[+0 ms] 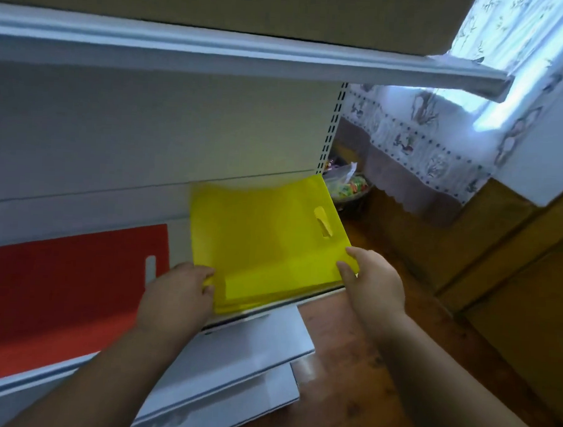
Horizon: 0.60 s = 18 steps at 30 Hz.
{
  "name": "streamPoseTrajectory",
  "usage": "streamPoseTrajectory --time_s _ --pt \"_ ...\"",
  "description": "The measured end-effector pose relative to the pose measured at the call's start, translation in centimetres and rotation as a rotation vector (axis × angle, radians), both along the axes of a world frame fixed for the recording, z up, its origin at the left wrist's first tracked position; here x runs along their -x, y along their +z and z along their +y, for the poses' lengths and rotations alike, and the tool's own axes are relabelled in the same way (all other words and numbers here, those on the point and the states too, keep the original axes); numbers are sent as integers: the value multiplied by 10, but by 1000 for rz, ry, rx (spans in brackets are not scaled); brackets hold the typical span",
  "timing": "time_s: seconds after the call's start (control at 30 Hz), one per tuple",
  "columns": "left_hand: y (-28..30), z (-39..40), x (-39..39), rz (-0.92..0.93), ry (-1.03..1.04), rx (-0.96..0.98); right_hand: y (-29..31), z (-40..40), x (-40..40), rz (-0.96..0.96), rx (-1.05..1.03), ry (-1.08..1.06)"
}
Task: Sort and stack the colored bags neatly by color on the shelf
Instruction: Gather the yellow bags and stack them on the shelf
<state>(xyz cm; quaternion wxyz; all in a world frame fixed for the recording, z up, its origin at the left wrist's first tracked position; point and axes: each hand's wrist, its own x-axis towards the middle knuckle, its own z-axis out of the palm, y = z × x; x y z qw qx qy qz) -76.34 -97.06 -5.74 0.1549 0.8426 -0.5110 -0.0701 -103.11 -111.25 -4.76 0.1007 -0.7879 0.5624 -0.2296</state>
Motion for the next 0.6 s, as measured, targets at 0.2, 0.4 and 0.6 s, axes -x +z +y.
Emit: streamPoseTrajectory --time_s 0.2,0.4,0.6 --pt "-23 -31 31 -99 79 -59 -14 -61 12 159 -124 111" --pt "-35 -45 50 -185 145 -169 -25 -91 15 310 -181 204" --pt "-34 -42 55 -302 239 -80 -22 -97 12 398 -38 314"
